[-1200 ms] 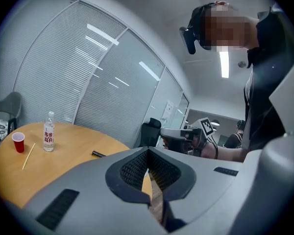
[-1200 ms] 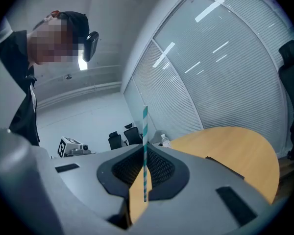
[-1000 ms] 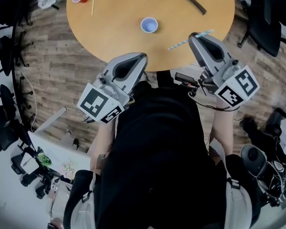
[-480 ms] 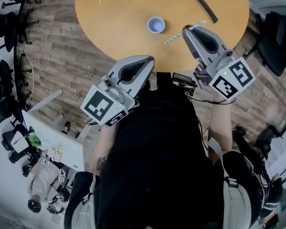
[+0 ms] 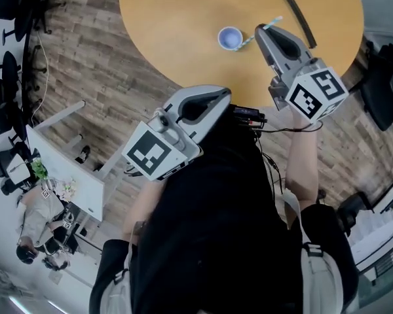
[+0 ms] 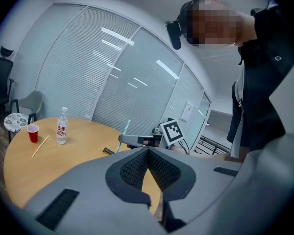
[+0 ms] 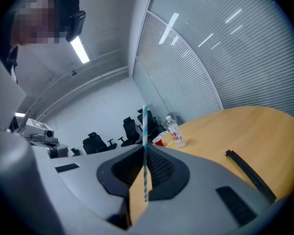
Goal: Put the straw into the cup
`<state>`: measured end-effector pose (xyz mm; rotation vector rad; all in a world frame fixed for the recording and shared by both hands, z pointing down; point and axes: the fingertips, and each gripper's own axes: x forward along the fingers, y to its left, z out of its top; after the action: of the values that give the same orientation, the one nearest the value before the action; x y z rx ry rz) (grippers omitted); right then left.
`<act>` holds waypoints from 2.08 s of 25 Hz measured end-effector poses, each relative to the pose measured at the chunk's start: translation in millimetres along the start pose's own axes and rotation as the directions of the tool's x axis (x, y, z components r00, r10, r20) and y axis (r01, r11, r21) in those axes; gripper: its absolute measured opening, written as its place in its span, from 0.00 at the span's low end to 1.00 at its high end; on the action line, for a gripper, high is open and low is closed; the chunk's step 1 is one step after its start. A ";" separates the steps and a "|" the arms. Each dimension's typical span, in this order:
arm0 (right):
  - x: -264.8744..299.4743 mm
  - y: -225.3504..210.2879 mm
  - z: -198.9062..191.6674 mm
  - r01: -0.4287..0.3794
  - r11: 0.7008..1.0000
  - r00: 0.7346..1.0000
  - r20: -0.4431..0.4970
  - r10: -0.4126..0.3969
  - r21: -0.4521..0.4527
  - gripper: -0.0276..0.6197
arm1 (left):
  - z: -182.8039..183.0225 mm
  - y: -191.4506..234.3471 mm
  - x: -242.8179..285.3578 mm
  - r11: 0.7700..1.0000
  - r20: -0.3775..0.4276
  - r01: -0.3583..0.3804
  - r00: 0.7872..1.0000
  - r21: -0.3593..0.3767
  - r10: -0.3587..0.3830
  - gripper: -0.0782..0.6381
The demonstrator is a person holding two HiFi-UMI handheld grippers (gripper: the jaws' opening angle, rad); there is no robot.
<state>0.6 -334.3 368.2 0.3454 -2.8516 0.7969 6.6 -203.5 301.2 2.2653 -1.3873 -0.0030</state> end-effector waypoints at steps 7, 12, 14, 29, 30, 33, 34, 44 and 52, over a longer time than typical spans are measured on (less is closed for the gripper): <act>32.6 -20.9 -25.2 -0.012 1.000 0.999 -0.041 0.013 0.025 0.09 | -10.8 13.1 -2.5 0.998 -0.022 -0.040 0.999 -0.040 0.039 0.12; 51.8 -32.3 -51.2 -0.005 0.999 0.995 -0.103 0.009 0.037 0.09 | -15.6 18.2 -8.4 0.997 -0.036 -0.057 0.998 -0.059 0.055 0.12; 56.8 -35.1 -62.4 0.003 1.000 0.991 -0.133 0.000 0.023 0.09 | -17.8 20.4 -11.4 0.996 -0.041 -0.068 0.997 -0.065 0.065 0.12; 79.4 -50.5 -101.6 0.008 1.000 0.973 -0.232 -0.006 0.005 0.09 | -26.7 28.4 -18.7 0.991 -0.058 -0.099 0.994 -0.093 0.094 0.12; 79.8 -51.5 -104.2 0.007 1.000 0.971 -0.238 -0.004 0.011 0.09 | -26.9 28.4 -18.5 0.991 -0.057 -0.097 0.994 -0.094 0.092 0.12; 79.5 -52.8 -113.8 0.004 1.000 0.964 -0.265 0.001 0.019 0.09 | -27.7 28.9 -18.8 0.991 -0.056 -0.099 0.994 -0.093 0.094 0.12; 79.3 -52.8 -116.4 0.004 1.000 0.962 -0.272 0.002 0.020 0.09 | -27.8 29.6 -19.3 0.991 -0.057 -0.102 0.994 -0.091 0.097 0.12; 75.1 -58.6 -127.1 0.036 0.999 0.954 -0.300 -0.025 0.031 0.09 | -29.6 27.8 -23.5 0.991 -0.053 -0.097 0.994 -0.093 0.093 0.12; 69.0 -61.8 -127.9 0.058 0.998 0.959 -0.280 -0.047 0.032 0.09 | -31.5 24.2 -28.9 0.990 -0.055 -0.111 0.993 -0.082 0.107 0.12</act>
<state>-37.7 -330.5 521.4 0.2865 -2.5573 0.8215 -20.0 -175.7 331.8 2.1041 -1.4546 0.0307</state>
